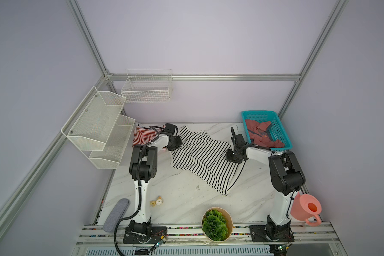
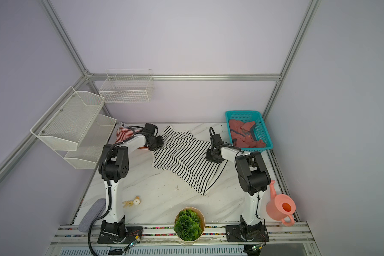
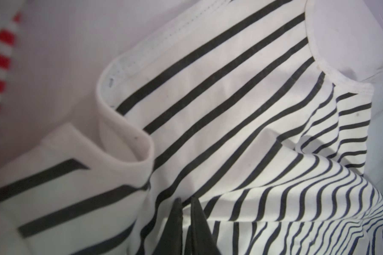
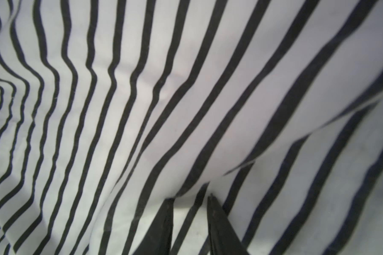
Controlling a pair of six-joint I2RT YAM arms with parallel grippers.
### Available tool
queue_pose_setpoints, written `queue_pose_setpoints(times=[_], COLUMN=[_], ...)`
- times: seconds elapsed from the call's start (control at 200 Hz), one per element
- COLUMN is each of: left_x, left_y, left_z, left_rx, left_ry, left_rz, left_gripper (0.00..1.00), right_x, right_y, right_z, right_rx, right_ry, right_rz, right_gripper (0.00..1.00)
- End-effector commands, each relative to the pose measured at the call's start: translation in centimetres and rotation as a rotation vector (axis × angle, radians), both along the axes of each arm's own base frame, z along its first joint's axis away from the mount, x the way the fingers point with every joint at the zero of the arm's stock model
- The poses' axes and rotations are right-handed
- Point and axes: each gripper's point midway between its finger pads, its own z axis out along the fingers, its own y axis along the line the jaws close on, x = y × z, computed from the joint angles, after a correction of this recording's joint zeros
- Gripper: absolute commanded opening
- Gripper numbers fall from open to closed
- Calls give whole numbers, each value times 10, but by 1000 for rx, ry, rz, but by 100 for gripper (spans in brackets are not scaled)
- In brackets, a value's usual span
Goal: Fold and stack tank tops
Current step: Rotate the tank top at the center of the table.
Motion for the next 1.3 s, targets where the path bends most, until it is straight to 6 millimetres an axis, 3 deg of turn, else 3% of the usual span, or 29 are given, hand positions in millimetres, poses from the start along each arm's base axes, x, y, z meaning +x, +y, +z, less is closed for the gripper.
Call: queue_pose_setpoints(times=[0.0, 0.31, 0.485, 0.63, 0.74, 0.875, 0.995, 1.125, 1.295], left_x=[-49, -112, -120, -106, -90, -80, -68, -41, 6], left_y=[22, 29, 39, 50, 43, 21, 5, -1, -18], left_z=[-33, -40, -38, -36, -21, 16, 60, 93, 101], left_rx=[18, -70, -31, 13, -21, -101, -136, -148, -184], left_ry=[142, 175, 165, 170, 142, 68, -32, -122, -150], left_rz=[106, 230, 264, 269, 241, 176, 124, 89, 39], left_gripper=[12, 11, 12, 12, 12, 18, 23, 26, 25], right_x=[-20, 19, 39, 48, 49, 45, 46, 46, 28], right_y=[-30, -42, -54, -67, -65, -46, -29, -22, -22], right_z=[-45, -64, -72, -68, -56, -33, 2, 36, 52], right_rx=[-146, -213, -255, -270, -242, -144, -37, 9, 27], right_ry=[161, 198, 216, 212, 197, 151, 69, -1, -15], right_rz=[-8, 13, 11, -8, 10, 82, 121, 141, 146], right_gripper=[31, 31, 31, 31, 32, 38, 45, 49, 50])
